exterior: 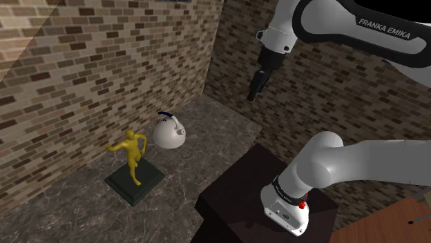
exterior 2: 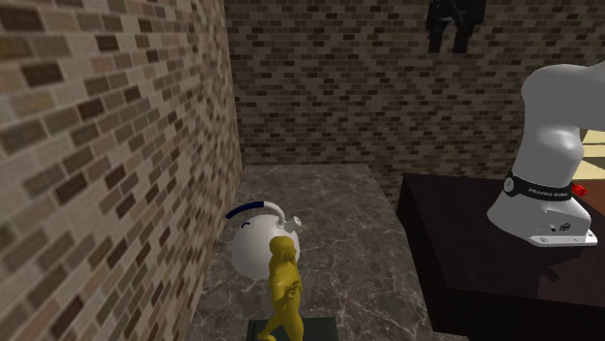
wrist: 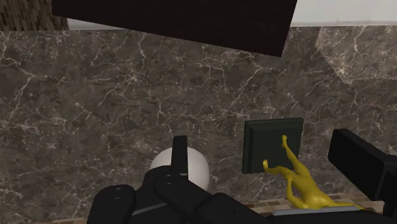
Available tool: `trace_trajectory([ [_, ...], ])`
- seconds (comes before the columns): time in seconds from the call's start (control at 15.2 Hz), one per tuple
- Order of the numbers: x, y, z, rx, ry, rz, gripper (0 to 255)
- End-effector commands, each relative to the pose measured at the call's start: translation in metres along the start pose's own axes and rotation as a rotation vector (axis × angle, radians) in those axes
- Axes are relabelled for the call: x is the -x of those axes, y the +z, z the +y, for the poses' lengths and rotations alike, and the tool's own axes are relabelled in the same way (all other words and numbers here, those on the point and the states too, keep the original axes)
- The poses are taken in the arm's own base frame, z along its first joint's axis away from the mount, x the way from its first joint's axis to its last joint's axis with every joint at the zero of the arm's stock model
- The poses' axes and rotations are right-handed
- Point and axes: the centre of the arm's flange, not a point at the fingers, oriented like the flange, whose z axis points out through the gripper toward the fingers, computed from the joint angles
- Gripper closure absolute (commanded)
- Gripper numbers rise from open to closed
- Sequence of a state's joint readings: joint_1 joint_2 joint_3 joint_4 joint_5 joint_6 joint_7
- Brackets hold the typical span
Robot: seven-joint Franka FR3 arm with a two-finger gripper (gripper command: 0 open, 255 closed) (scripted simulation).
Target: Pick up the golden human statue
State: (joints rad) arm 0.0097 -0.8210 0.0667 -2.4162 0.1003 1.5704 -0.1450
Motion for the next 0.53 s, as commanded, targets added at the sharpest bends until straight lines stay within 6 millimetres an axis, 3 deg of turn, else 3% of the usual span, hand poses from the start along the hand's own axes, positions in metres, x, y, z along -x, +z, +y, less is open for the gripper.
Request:
trace_trajectory([
  [0.0,0.000,0.000,0.000,0.000,0.000,0.000,0],
  [0.46,-0.061,0.040,-0.058,0.005,0.045,-0.006,0],
])
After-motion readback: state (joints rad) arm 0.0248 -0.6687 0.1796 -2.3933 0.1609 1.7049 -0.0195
